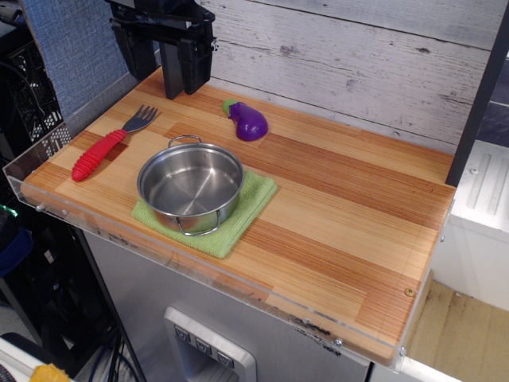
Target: Place the eggplant inside the pot
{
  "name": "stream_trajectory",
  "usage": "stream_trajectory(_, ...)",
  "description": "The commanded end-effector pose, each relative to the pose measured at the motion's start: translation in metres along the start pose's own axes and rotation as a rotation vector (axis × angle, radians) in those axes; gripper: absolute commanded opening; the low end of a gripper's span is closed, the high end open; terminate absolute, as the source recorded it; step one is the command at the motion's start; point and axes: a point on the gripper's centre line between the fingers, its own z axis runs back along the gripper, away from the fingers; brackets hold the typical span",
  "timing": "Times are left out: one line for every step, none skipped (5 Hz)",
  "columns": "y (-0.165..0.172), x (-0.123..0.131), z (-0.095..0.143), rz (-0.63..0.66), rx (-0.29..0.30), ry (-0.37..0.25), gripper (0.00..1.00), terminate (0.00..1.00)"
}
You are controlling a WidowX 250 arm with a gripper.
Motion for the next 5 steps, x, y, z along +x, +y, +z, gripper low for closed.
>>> stream_trajectory(0.0,0.0,0.0,0.0,0.0,0.0,1.0,0.0)
stream_trajectory(-0.004,0.013,-0.002,0.026,0.017,-0.034,1.0,0.0)
stream_trajectory(-0.013,0.031,-0.012,0.027,0.008,-0.053,1.0,0.0)
stream_trajectory(-0.018,0.053,-0.024,0.052,0.013,-0.073,1.0,0.0)
stream_trajectory(-0.018,0.081,-0.039,0.085,0.048,-0.101,1.0,0.0)
